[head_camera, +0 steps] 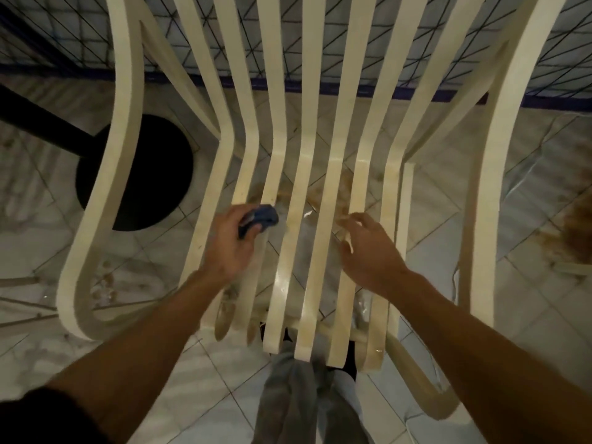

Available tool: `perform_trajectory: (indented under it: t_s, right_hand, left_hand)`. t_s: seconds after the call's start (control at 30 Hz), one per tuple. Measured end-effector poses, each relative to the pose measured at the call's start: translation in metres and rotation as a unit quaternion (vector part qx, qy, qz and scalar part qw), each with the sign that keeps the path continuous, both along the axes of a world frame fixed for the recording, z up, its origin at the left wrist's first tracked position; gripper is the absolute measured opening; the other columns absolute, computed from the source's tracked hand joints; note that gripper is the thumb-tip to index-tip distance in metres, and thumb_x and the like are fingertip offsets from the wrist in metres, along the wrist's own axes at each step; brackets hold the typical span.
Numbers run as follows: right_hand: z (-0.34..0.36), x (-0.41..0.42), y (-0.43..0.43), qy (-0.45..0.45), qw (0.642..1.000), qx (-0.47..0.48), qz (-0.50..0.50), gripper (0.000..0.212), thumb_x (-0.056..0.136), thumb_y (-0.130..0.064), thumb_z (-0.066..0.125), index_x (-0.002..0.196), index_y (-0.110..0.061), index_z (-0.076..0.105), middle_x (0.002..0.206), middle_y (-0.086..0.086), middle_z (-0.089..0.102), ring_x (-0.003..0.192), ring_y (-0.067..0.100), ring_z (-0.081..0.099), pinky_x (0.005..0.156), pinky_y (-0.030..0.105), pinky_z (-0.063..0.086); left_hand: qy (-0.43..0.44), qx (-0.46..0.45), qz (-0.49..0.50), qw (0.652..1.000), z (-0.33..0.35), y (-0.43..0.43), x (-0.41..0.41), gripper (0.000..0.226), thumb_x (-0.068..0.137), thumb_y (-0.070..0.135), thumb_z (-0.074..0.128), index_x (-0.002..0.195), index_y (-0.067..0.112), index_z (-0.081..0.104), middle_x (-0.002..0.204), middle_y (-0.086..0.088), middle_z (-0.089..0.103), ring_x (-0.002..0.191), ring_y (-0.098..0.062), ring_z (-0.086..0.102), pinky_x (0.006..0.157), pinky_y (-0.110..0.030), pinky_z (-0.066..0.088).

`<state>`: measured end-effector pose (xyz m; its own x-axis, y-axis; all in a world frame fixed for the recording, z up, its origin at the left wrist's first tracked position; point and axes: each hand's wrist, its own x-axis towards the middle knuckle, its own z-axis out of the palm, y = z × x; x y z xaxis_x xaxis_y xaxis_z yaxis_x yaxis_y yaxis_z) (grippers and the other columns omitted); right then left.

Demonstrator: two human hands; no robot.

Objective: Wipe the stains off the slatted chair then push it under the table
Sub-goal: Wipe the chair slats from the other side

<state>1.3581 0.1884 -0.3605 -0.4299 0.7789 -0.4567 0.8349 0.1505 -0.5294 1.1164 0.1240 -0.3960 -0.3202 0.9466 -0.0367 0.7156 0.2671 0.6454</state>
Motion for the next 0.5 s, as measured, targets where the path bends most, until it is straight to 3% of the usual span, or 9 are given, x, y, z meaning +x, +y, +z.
perform_trajectory:
  t_s: [0.1, 0.2, 0.33, 0.5]
  right_hand:
    - [-0.030, -0.010, -0.012, -0.071, 0.995, 0.007, 0.069, 0.054, 0.099, -0.031, 0.045, 0.151, -0.022, 0.031, 0.160, 0.010, 0.018, 0.146, 0.039, 0.015, 0.119, 0.053, 0.019]
    - [-0.046, -0.021, -0.021, -0.124, 0.986, 0.023, 0.107, 0.062, 0.101, -0.045, 0.037, 0.155, -0.028, 0.013, 0.164, 0.007, -0.005, 0.149, 0.039, -0.008, 0.120, 0.056, 0.005]
    - [-0.058, -0.030, -0.027, -0.144, 0.982, 0.031, 0.120, 0.072, 0.099, -0.048, 0.042, 0.156, -0.024, 0.005, 0.163, 0.008, -0.010, 0.148, 0.039, -0.013, 0.119, 0.058, 0.007]
    - [-0.061, -0.030, -0.031, -0.134, 0.985, 0.038, 0.105, 0.075, 0.097, -0.046, 0.047, 0.157, -0.022, 0.008, 0.164, 0.008, -0.008, 0.148, 0.039, -0.013, 0.120, 0.057, 0.006]
  left_hand:
    - [0.049, -0.028, -0.022, 0.998, -0.015, 0.048, -0.026, 0.025, 0.085, 0.006, 0.070, 0.109, 0.008, 0.065, 0.104, -0.006, 0.066, 0.093, -0.015, 0.059, 0.081, -0.015, 0.037]
    - [0.055, -0.049, -0.034, 0.997, -0.030, 0.077, -0.032, 0.018, 0.084, 0.002, 0.068, 0.102, 0.006, 0.067, 0.097, -0.006, 0.066, 0.092, -0.022, 0.061, 0.075, -0.010, 0.031]
    - [0.051, -0.052, -0.015, 0.997, -0.038, 0.083, -0.025, 0.018, 0.086, 0.002, 0.065, 0.104, 0.004, 0.067, 0.101, -0.012, 0.066, 0.093, -0.023, 0.059, 0.075, -0.014, 0.031]
    - [0.041, -0.067, -0.128, 0.989, -0.033, 0.045, -0.030, 0.026, 0.082, -0.003, 0.067, 0.106, 0.007, 0.068, 0.098, -0.007, 0.066, 0.090, -0.019, 0.060, 0.078, -0.021, 0.040]
